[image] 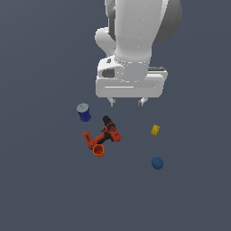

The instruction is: Pick up a designated object from a clutter of objects.

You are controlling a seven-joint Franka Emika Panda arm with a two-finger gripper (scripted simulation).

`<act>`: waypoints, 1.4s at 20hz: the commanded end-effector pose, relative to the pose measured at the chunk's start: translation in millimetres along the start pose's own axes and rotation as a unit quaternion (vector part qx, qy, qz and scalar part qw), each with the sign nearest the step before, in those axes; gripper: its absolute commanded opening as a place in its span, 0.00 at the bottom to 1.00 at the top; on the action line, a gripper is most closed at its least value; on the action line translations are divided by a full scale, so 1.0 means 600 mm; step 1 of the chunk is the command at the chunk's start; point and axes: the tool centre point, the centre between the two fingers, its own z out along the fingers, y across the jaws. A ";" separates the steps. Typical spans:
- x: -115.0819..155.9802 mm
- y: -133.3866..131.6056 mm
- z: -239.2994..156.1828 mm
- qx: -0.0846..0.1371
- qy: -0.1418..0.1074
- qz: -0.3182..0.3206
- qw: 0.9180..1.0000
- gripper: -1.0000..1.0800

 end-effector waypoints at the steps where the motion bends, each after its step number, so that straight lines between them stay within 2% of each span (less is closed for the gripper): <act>1: 0.001 -0.012 0.016 -0.001 -0.001 0.010 1.000 0.96; 14: -0.010 -0.114 0.141 -0.006 -0.006 0.093 0.996 0.96; 28: -0.063 -0.235 0.286 -0.005 -0.014 0.189 0.982 0.96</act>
